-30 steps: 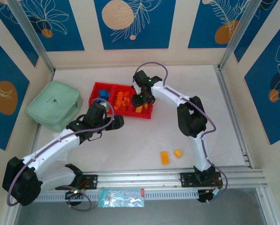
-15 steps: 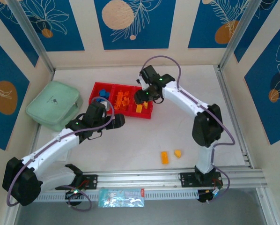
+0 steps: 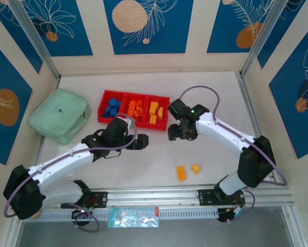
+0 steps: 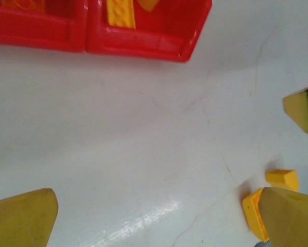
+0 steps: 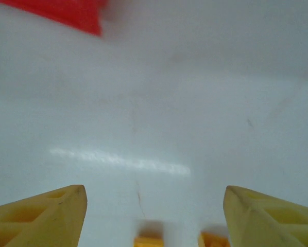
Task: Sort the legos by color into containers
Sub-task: Pick up the lego from the bottom-right of the table.
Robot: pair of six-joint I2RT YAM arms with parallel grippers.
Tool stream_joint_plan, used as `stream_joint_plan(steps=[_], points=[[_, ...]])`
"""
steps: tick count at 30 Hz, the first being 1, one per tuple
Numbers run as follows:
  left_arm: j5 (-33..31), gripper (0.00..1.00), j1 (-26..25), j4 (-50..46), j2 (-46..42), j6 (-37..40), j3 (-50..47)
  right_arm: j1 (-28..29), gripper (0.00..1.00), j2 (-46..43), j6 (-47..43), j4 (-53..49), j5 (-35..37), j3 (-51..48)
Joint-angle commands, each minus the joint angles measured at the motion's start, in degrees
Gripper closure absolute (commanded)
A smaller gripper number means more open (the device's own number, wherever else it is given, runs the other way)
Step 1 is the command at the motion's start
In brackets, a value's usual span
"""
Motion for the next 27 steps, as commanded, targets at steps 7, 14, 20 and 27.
stream_joint_plan(steps=[7, 14, 20, 27], points=[[-2.9, 0.01, -7.0, 4.3, 6.0, -1.4, 2.2, -1.2, 0.18, -11.0, 17.4, -6.1, 1.6, -15.0], [-4.0, 0.01, -9.1, 4.2, 8.1, -2.2, 2.9, -1.4, 0.17, -13.4, 22.6, -1.3, -4.6, -24.1], [-4.6, 0.01, -9.6, 3.5, 8.4, -2.3, 3.5, -0.6, 0.26, -12.3, 23.7, 4.5, -7.6, -28.8], [-5.3, 0.01, -9.8, 3.0, 8.5, -2.0, 3.9, -0.3, 0.43, -11.4, 23.4, 5.3, -6.4, -28.8]])
